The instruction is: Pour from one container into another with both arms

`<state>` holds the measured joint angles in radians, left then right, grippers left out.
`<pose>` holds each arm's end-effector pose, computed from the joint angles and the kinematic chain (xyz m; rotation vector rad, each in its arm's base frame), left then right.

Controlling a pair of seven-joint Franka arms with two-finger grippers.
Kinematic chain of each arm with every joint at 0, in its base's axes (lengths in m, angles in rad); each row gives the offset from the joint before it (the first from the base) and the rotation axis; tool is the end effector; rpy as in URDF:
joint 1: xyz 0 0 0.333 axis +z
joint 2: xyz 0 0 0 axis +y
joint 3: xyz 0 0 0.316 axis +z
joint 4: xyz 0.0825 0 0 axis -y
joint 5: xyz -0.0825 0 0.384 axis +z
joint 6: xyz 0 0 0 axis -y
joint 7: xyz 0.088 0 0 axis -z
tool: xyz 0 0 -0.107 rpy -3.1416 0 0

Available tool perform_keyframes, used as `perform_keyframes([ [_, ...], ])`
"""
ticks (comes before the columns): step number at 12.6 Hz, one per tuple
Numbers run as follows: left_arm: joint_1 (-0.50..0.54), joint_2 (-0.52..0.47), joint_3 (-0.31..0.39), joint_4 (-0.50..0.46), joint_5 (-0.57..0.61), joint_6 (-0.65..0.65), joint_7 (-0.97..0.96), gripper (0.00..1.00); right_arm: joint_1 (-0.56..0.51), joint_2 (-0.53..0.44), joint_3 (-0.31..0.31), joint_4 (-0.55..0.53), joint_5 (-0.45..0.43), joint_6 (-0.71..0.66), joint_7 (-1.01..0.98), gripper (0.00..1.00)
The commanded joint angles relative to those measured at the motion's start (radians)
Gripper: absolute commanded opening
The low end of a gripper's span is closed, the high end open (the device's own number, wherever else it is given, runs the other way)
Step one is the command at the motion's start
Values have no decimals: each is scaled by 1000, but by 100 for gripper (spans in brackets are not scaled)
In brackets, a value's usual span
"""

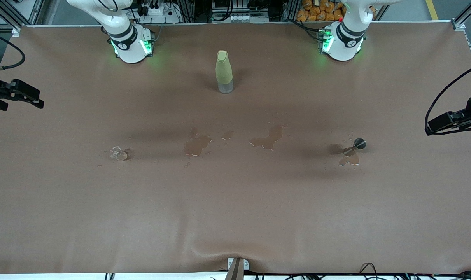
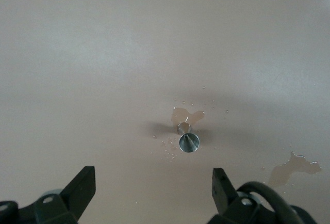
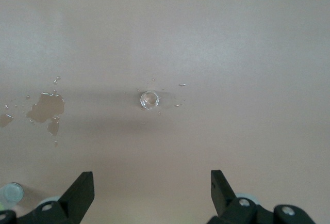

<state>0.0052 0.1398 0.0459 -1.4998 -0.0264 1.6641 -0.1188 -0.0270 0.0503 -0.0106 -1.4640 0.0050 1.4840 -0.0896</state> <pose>0.6045 0.0264 0.5856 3.1091 0.2673 0.0374 0.5614 -0.0204 0.6389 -3.1338 -0.0821 0.0470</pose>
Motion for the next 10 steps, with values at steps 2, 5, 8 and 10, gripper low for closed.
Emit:
perform_keyframes([
  [2, -1, 1, -4, 10, 22, -17, -18, 100, 4, -9, -3, 2, -10, 1, 11, 100],
  [5, -2, 1, -5, 12, 20, -17, -16, 100, 4, -9, -3, 4, -11, 1, 11, 100],
  [8, 1, 1, -6, 12, 17, -17, -16, 100, 4, -9, -5, 8, -13, 1, 11, 100],
  [10, 1, 1, -6, 12, 14, -17, -16, 100, 4, -9, -5, 8, -17, 1, 10, 100],
])
